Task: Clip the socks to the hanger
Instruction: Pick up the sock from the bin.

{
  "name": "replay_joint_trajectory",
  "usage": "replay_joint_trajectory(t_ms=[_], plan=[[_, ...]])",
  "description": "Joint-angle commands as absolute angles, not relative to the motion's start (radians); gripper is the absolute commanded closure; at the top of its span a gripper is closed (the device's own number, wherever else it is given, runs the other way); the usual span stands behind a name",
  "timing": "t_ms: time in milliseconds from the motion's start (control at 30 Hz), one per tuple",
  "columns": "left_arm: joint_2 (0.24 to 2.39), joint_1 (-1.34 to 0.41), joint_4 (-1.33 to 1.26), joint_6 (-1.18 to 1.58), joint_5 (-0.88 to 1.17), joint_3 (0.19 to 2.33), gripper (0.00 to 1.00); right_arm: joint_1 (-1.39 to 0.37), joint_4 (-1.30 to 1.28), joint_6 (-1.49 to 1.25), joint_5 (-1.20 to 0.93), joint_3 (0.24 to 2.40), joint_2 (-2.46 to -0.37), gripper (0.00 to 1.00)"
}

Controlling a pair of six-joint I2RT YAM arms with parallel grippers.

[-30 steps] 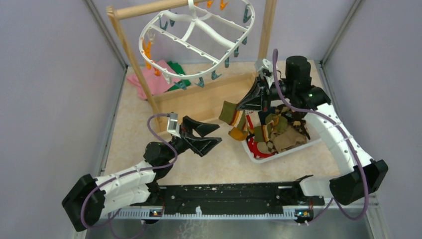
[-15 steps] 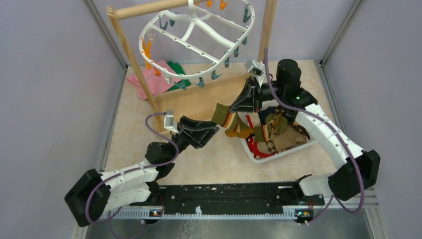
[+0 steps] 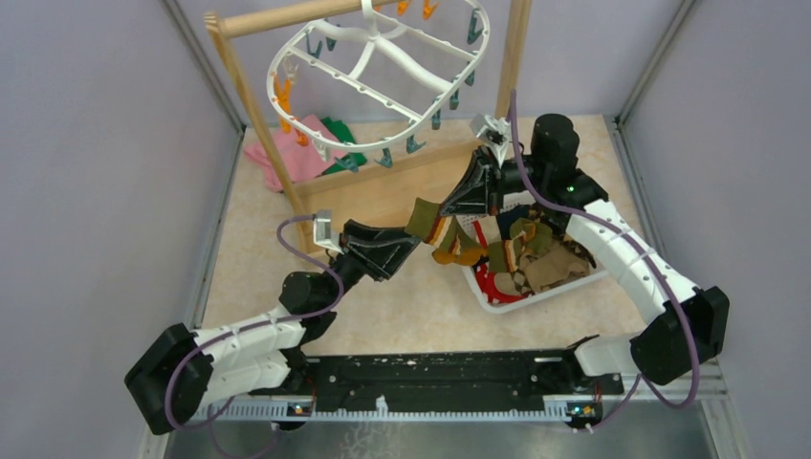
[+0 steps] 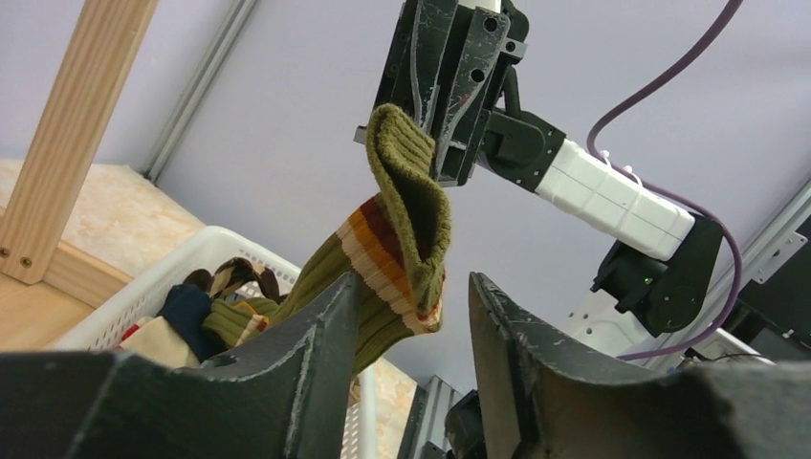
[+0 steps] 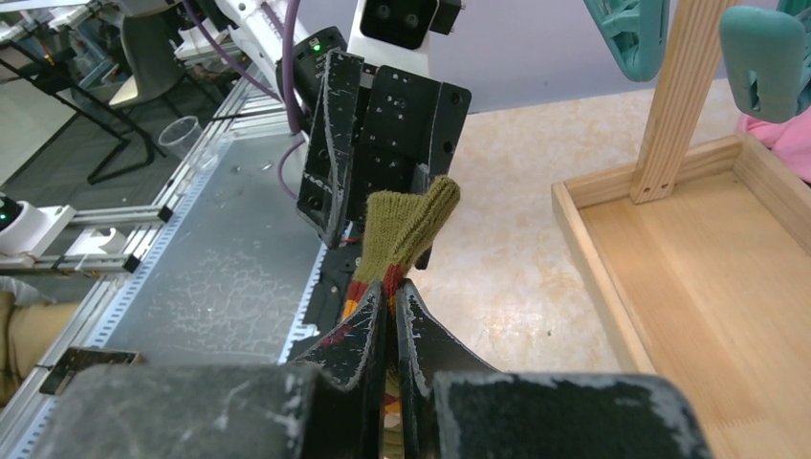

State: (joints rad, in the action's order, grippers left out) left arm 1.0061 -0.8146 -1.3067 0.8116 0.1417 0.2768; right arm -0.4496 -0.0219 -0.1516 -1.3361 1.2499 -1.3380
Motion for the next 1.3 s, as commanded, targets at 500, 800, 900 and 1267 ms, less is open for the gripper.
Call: replay_joint_trajectory(t_ms=[500,800,900,1267], plan=[[1.074,-0.82,-1.482,0.816,0.153,0.329,0.94,-0.483,0.084,-0.196,-1.38,1.229,-1.362,1.0],[0.84,-0.821,-0.64,0.157,0.281,0.489,1.0,-0.452,-0.569,0.44,-1.267,1.389,-1.316,0.38],[0.829,-0.842,-0.306,-0.127,0.219,0.593,1.0,-0.452,-0.686,0.617,-1.235,1.405,-1.298,0.33],[0.936,-1.174,0.127,-0.69,-0.17,0.815,1.0,-0.504,-0.965,1.022,-1.265,1.556,-1.413,0.26]])
